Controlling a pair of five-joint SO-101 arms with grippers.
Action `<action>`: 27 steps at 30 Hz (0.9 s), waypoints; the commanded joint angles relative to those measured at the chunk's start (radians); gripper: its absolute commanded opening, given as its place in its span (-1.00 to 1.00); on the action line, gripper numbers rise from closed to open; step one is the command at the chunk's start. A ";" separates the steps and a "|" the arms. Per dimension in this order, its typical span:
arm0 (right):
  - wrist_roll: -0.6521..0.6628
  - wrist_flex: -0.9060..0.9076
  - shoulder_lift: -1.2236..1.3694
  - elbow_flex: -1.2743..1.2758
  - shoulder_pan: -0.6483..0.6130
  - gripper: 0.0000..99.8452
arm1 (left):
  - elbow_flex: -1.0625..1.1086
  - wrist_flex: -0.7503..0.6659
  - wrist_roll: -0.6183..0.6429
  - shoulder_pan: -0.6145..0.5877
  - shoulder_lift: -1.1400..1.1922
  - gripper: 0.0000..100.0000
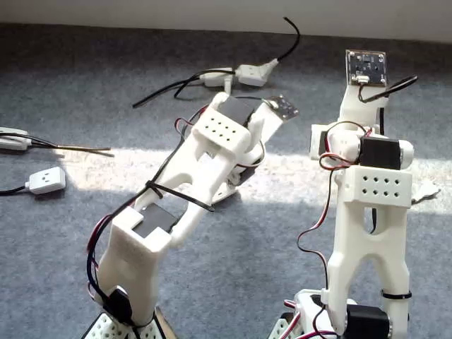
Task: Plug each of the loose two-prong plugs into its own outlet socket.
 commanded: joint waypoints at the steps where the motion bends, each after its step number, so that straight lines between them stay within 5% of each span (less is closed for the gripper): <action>1: -0.011 -0.018 -0.030 -0.007 0.005 -0.99 | -0.012 0.008 -0.003 -0.016 -0.005 -0.99; 27: -0.011 -0.012 -0.030 -0.005 0.012 -0.99 | -0.019 -0.110 -0.035 -0.064 0.300 -0.99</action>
